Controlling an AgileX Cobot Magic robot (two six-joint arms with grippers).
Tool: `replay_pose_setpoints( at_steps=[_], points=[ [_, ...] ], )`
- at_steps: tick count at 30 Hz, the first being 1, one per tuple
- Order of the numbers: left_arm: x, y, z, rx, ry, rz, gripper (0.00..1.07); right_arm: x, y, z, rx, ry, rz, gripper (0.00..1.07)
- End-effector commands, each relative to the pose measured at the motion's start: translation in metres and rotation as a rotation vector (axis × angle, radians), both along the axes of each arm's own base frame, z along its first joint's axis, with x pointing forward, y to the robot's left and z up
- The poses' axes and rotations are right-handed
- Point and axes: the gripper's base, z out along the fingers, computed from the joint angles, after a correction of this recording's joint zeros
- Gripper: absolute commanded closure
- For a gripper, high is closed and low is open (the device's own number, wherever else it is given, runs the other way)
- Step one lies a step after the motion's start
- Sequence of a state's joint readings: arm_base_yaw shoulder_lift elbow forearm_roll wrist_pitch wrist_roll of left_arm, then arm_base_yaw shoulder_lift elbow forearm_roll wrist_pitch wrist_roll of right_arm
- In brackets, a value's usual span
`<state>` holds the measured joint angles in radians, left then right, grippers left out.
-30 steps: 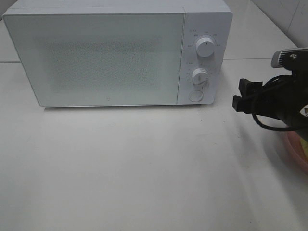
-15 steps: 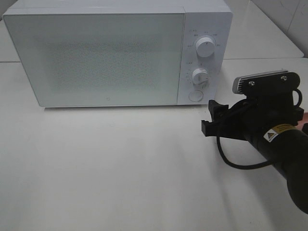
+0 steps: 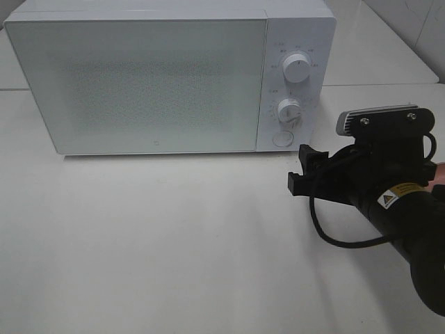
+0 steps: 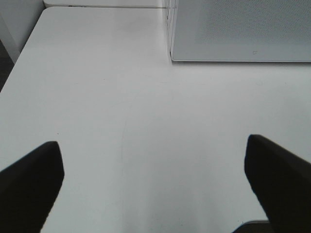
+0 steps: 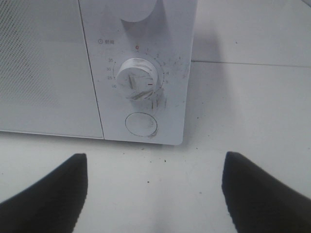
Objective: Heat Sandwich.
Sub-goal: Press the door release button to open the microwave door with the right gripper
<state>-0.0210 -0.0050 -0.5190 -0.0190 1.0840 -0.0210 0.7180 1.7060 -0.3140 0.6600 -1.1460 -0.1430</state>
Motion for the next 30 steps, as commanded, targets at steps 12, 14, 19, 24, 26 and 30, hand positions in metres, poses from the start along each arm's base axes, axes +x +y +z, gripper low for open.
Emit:
replay_pose_setpoints(
  at_steps=[12,14,19,24,26,30],
  points=[
    [-0.0028,0.0004,0.0004,0.003,-0.035,-0.004,0.1,-0.0005,-0.0002,0.0008,0.687,0.076,-0.218,0.33],
    [-0.0028,0.0004,0.0004,0.003,-0.035,-0.004,0.1,-0.0005,0.0,0.0008,0.846,0.097,-0.265,0.33],
    [-0.0028,0.0004,0.0004,0.003,-0.035,-0.004,0.1,-0.0009,0.0006,-0.0001,1.141,0.149,-0.359,0.36],
    [-0.0028,0.0004,0.0004,0.003,-0.035,-0.004,0.1,-0.0021,0.0013,-0.0033,1.311,0.21,-0.434,0.46],
    [-0.0028,0.0004,0.0004,0.003,-0.035,-0.004,0.1,-0.0022,0.0012,-0.0038,1.332,0.216,-0.447,0.49],
    [-0.0028,0.0004,0.0004,0.003,-0.035,-0.004,0.1,-0.0025,0.0012,-0.0045,1.395,0.231,-0.475,0.72]
  ],
)
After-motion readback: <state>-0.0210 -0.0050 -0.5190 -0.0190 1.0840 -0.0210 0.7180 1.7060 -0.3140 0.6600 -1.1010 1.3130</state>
